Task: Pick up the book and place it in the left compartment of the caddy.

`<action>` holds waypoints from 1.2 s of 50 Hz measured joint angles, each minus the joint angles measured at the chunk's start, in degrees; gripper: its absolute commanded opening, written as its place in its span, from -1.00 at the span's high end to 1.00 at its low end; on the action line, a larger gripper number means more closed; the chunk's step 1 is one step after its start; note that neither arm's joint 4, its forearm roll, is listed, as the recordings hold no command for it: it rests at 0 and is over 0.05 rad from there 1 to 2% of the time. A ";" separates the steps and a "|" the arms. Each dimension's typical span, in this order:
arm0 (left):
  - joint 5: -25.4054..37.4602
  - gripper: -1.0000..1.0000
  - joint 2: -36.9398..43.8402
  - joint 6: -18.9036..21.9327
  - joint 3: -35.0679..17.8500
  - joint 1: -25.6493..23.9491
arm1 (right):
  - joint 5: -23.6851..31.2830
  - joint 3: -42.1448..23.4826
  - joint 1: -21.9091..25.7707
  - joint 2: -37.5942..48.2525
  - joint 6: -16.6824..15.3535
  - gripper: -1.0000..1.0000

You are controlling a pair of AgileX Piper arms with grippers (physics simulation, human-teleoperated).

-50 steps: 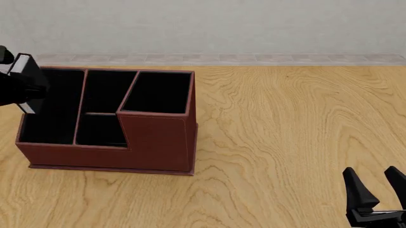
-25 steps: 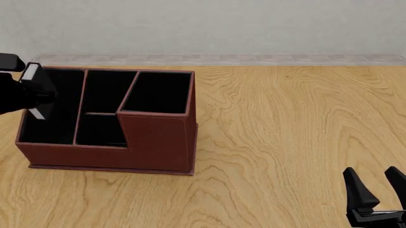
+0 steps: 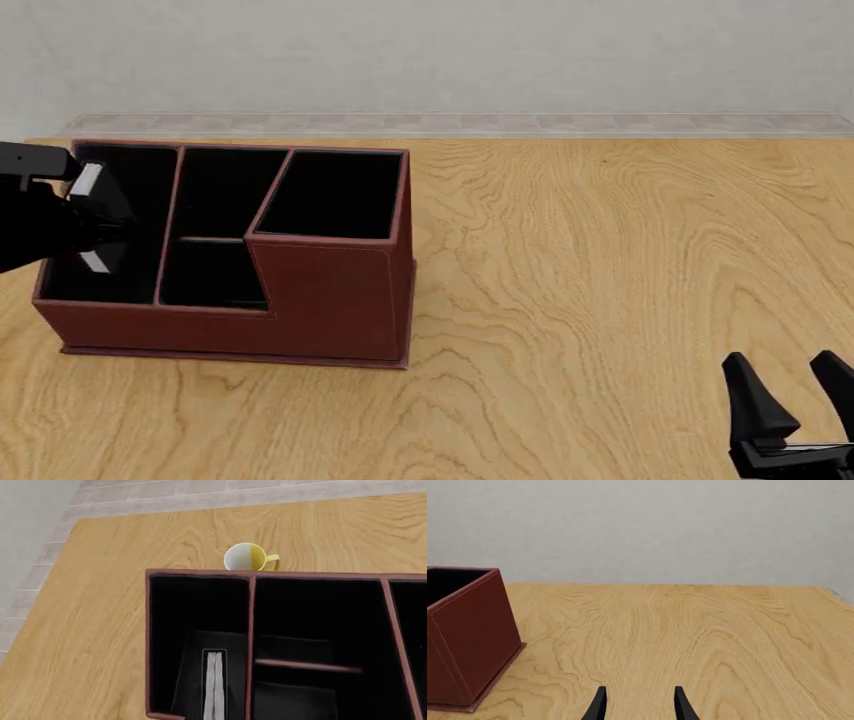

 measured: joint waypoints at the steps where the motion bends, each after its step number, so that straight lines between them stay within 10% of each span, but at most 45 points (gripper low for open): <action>1: -0.18 1.00 0.08 0.05 0.16 0.03 | 0.00 0.00 0.00 -0.01 0.00 -1.00; 60: -7.19 1.00 4.63 0.45 3.27 1.30 | -0.10 0.01 0.05 0.23 -0.07 -1.00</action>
